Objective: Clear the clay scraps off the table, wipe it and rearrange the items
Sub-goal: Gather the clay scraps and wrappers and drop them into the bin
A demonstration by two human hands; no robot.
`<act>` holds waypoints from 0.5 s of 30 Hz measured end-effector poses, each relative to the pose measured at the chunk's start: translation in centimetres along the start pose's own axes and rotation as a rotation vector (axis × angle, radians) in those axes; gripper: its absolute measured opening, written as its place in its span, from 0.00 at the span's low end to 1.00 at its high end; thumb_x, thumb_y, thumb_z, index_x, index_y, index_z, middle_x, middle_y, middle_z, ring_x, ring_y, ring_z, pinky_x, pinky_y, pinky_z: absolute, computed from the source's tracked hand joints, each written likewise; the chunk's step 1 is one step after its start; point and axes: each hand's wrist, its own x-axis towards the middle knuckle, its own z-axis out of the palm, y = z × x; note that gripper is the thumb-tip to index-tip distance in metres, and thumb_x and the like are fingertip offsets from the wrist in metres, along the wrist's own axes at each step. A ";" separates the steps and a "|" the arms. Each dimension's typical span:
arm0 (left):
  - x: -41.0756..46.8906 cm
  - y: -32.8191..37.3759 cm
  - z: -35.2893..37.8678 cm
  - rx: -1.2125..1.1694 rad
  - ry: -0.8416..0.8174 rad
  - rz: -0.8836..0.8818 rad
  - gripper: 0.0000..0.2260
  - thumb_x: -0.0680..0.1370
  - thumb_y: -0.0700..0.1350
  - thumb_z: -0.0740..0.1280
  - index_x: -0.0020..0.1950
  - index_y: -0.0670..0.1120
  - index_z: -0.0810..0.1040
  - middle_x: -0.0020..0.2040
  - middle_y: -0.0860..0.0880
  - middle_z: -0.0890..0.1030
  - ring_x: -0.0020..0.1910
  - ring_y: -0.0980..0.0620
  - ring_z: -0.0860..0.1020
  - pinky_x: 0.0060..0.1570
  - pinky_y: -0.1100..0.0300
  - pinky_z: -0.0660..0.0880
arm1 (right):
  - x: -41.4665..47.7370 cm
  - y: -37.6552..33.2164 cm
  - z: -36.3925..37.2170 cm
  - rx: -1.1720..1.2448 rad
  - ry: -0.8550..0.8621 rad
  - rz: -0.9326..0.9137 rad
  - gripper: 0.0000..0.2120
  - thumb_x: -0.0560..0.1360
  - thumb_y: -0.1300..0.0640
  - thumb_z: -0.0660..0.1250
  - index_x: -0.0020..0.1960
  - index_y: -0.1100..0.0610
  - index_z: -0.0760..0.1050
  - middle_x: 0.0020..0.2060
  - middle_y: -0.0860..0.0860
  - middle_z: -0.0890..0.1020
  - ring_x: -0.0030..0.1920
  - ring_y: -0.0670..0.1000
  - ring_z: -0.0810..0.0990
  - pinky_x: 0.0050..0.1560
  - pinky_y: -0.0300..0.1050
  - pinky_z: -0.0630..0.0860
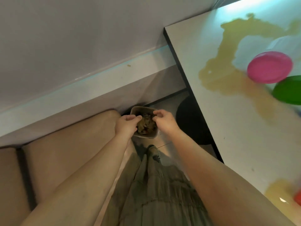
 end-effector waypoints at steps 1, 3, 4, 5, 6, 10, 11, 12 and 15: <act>-1.5 0.9 -0.4 0.010 0.001 0.023 0.11 0.75 0.52 0.77 0.53 0.50 0.84 0.50 0.49 0.85 0.50 0.50 0.83 0.50 0.55 0.82 | -1.6 -1.0 -0.4 -0.017 0.005 -0.030 0.15 0.80 0.58 0.66 0.67 0.49 0.77 0.65 0.50 0.78 0.61 0.50 0.79 0.61 0.48 0.79; -4.8 2.9 -1.4 0.046 0.022 0.086 0.05 0.77 0.52 0.75 0.49 0.53 0.84 0.48 0.50 0.85 0.50 0.50 0.83 0.55 0.50 0.82 | -5.2 -3.1 -1.2 -0.041 0.014 -0.093 0.15 0.80 0.57 0.66 0.66 0.48 0.78 0.64 0.49 0.80 0.61 0.50 0.80 0.61 0.48 0.80; -6.5 3.8 -1.9 0.056 0.030 0.117 0.03 0.78 0.52 0.74 0.47 0.54 0.83 0.48 0.51 0.85 0.50 0.50 0.83 0.56 0.50 0.82 | -7.2 -4.1 -1.7 -0.054 0.016 -0.126 0.15 0.80 0.57 0.66 0.65 0.48 0.78 0.63 0.49 0.80 0.61 0.49 0.79 0.62 0.47 0.79; -8.4 4.6 -2.3 0.061 0.030 0.143 0.03 0.78 0.52 0.73 0.46 0.55 0.83 0.47 0.52 0.85 0.51 0.51 0.82 0.57 0.50 0.82 | -9.3 -5.1 -2.4 -0.070 0.016 -0.161 0.15 0.80 0.57 0.66 0.65 0.49 0.78 0.63 0.49 0.81 0.61 0.48 0.79 0.62 0.45 0.77; -10.4 5.4 -2.5 0.067 0.021 0.169 0.03 0.79 0.52 0.72 0.46 0.56 0.83 0.48 0.53 0.85 0.51 0.52 0.82 0.56 0.51 0.82 | -11.4 -5.8 -3.2 -0.092 0.015 -0.190 0.15 0.80 0.58 0.66 0.66 0.50 0.78 0.63 0.48 0.81 0.61 0.46 0.78 0.61 0.42 0.75; -17.8 6.2 -2.1 0.146 -0.072 0.306 0.03 0.79 0.52 0.72 0.52 0.56 0.83 0.52 0.56 0.83 0.53 0.53 0.82 0.57 0.52 0.81 | -19.6 -7.1 -7.5 -0.136 0.065 -0.292 0.15 0.81 0.59 0.65 0.67 0.52 0.78 0.63 0.46 0.80 0.59 0.41 0.75 0.57 0.31 0.67; -19.4 6.2 -1.5 0.165 -0.099 0.342 0.05 0.79 0.52 0.72 0.54 0.55 0.83 0.53 0.56 0.83 0.53 0.55 0.82 0.58 0.51 0.81 | -21.2 -6.8 -8.8 -0.117 0.098 -0.304 0.15 0.81 0.59 0.65 0.66 0.51 0.78 0.63 0.46 0.80 0.57 0.41 0.76 0.56 0.32 0.68; -21.0 6.2 -0.7 0.186 -0.128 0.375 0.08 0.79 0.51 0.73 0.57 0.53 0.83 0.54 0.55 0.83 0.53 0.56 0.81 0.58 0.51 0.81 | -22.7 -6.4 -10.2 -0.096 0.134 -0.311 0.14 0.81 0.58 0.65 0.65 0.50 0.78 0.62 0.45 0.80 0.55 0.42 0.78 0.54 0.34 0.70; -25.3 5.9 2.4 0.293 -0.229 0.482 0.12 0.78 0.51 0.74 0.61 0.52 0.82 0.58 0.55 0.82 0.52 0.60 0.80 0.55 0.59 0.80 | -26.4 -4.4 -14.3 -0.042 0.233 -0.323 0.12 0.81 0.58 0.65 0.63 0.48 0.78 0.62 0.43 0.81 0.52 0.43 0.82 0.51 0.38 0.77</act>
